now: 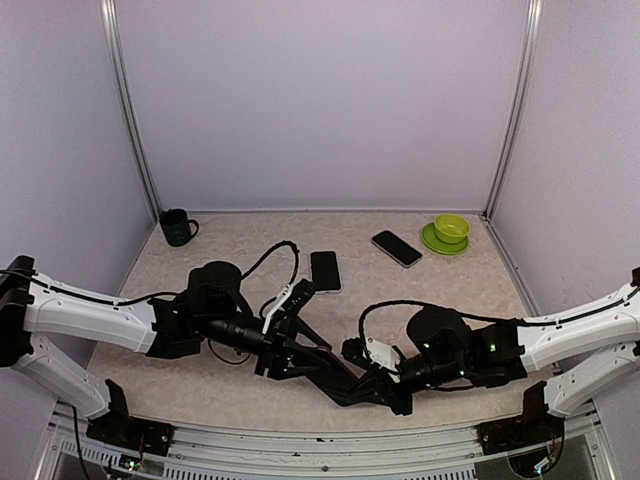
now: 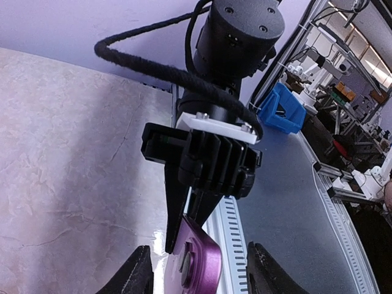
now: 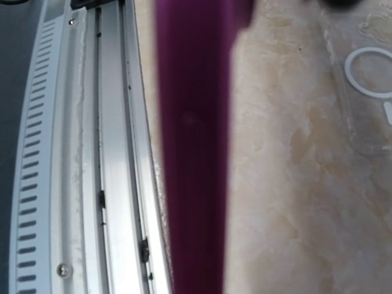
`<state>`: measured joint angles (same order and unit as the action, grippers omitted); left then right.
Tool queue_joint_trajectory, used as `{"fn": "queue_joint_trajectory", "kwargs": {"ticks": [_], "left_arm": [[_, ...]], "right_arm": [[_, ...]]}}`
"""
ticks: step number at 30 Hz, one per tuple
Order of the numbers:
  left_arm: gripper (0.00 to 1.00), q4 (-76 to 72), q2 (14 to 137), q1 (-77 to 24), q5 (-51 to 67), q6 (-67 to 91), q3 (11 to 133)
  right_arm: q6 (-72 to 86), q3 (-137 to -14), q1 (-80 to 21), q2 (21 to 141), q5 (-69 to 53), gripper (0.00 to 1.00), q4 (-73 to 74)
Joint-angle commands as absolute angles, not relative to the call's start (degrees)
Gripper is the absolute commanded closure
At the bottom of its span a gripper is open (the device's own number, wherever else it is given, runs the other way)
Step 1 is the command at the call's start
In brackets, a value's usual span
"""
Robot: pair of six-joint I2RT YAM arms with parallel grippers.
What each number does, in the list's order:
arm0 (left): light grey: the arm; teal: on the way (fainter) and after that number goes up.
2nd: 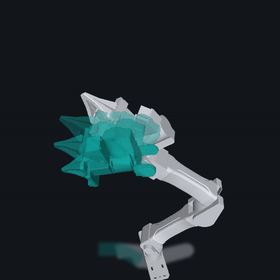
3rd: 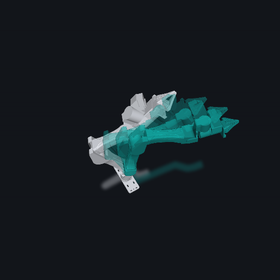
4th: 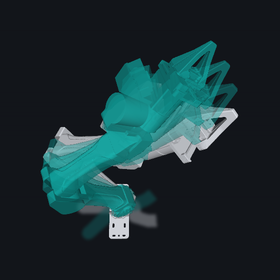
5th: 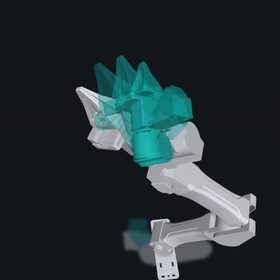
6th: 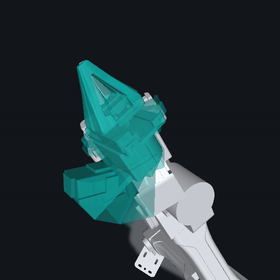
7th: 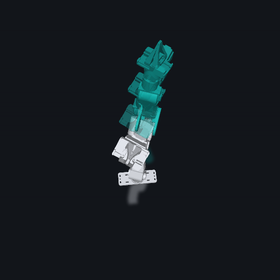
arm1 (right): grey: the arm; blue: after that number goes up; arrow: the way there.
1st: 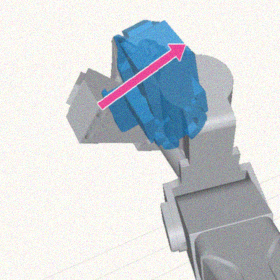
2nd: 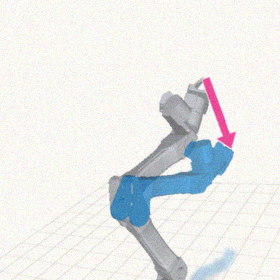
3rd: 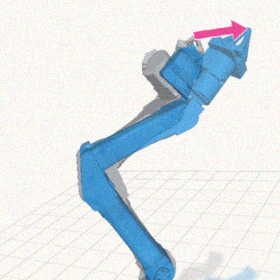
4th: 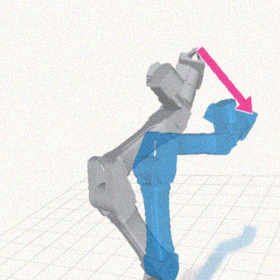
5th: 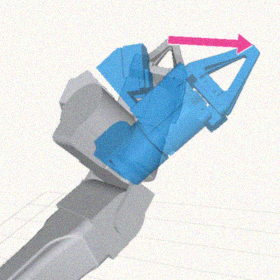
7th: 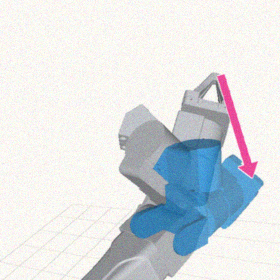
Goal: Put the phone into the phone case
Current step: Pass from the right arm to the left, then pass from the left arm to the right
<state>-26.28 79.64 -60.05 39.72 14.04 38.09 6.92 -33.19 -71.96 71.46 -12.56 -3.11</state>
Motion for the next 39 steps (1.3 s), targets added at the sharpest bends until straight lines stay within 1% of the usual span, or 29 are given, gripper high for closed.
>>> {"fn": "queue_joint_trajectory", "kwargs": {"ticks": [1,13,16,22,24,26,28,30,32,33,35,39], "left_arm": [[0.52,-24.7,81.6,-61.1,41.0,12.3,40.7],[0.91,-25.2,83.4,-61.4,41.5,12.4,41.6],[0.99,-25.3,83.3,-61.4,41.9,12.5,41.6],[1.00,-26.0,82.4,-61.4,40.7,12.9,41.3],[1.00,-26.3,82.0,-61.2,38.9,13.2,41.0],[1.00,-27.6,81.2,-61.0,37.4,14.0,40.3],[1.00,-29.3,80.3,-60.4,36.1,15.2,39.4],[1.00,-31.3,79.5,-59.6,34.7,16.5,38.6],[1.00,-33.4,78.7,-58.9,33.6,18.1,37.8],[1.00,-34.6,78.6,-58.4,33.1,19.0,37.3],[1.00,-37.4,77.9,-57.8,31.8,21.2,36.0],[1.00,-43.1,77.1,-57.1,28.2,24.9,33.6]], "right_arm": [[6.0,-35.8,-71.5,71.2,-13.3,1.00,-5.3],[6.0,-34.2,-71.3,70.7,-12.3,1.00,-6.2],[5.9,-33.7,-71.1,70.5,-11.9,1.00,-6.4],[6.3,-32.9,-70.7,69.4,-9.7,0.99,-6.9],[6.5,-32.8,-70.6,69.0,-8.8,0.93,-7.1],[6.7,-32.7,-70.4,68.7,-8.1,0.81,-7.1],[7.0,-32.6,-70.2,68.5,-7.7,0.66,-7.1],[7.4,-32.6,-69.9,68.4,-7.3,0.48,-7.1],[7.8,-32.5,-69.6,68.3,-7.1,0.28,-7.3],[8.1,-32.4,-69.5,68.3,-6.9,0.22,-7.4],[8.7,-32.2,-69.2,68.2,-5.9,0.15,-7.9],[10.7,-31.7,-68.1,67.8,-4.9,0.10,-9.1]]}}
